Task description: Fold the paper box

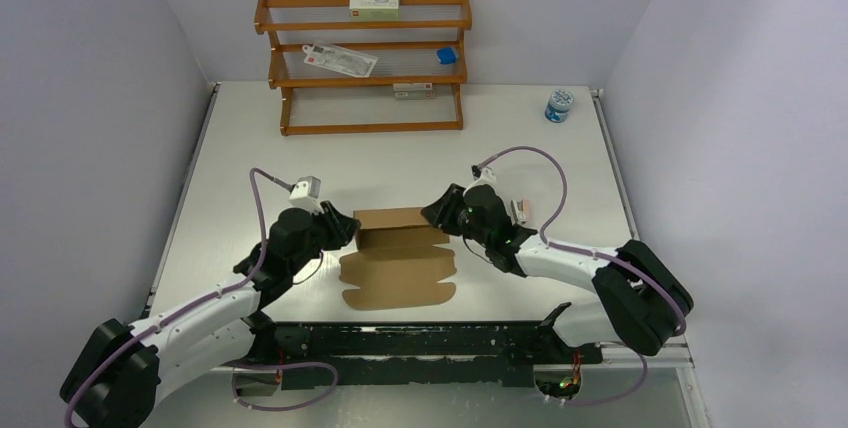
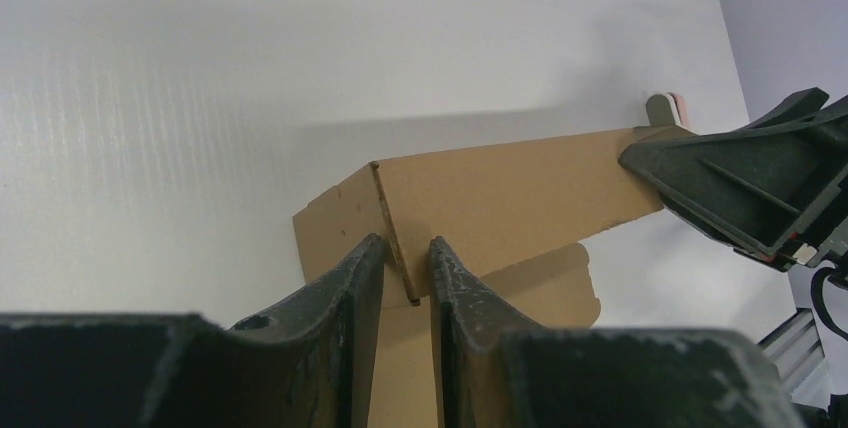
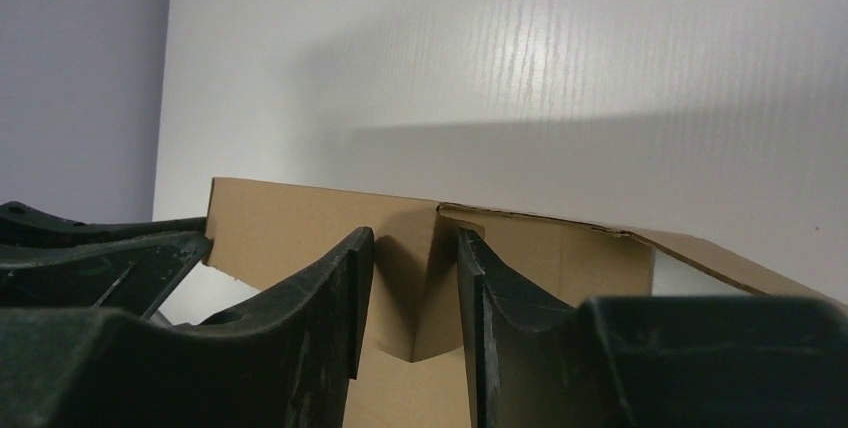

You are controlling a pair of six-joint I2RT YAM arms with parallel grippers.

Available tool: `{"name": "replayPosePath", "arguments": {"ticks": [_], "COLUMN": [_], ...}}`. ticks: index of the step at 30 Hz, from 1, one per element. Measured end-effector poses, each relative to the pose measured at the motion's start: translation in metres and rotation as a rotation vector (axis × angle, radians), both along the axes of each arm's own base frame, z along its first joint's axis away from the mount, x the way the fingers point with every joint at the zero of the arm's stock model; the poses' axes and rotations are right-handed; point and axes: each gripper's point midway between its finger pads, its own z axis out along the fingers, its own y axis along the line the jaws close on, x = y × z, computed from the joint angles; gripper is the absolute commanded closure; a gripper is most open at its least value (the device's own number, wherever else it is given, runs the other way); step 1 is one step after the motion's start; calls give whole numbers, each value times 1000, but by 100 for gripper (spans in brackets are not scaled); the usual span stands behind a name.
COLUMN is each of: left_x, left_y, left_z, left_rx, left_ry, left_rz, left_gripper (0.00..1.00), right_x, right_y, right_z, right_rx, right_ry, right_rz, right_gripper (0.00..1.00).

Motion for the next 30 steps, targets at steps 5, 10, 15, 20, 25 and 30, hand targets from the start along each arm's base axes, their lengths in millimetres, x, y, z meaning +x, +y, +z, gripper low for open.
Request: {"name": "replayPosePath", "arguments": {"ticks": [5,10,15,20,25,30], "left_x": [2,3,4,6,6,7], "left_y": [3,5,7,10,10,9], "left_z": [0,0,-1,-1,-2,-4], "left_rx": [7,10,17,23,27,33], "left_ry": [-3,-5,-7,-10,-6,3], "left_rz": [18,28,43,58,59,59], "left_gripper": [71,71,70,70,70,70], "right_x": [2,5,11,16,12,-7], "right_y": [1,-3,-16,-35,-48,-59], "right_z": [3,5,5,22,20,-24], "right_rx": [36,41,1,-29,-42,-76], "right_ry": [15,21,8,-58,-94,-37], "right_rz": [15,37,54,47,35,41], "right_gripper": [57,46,38,37,37,36]}}
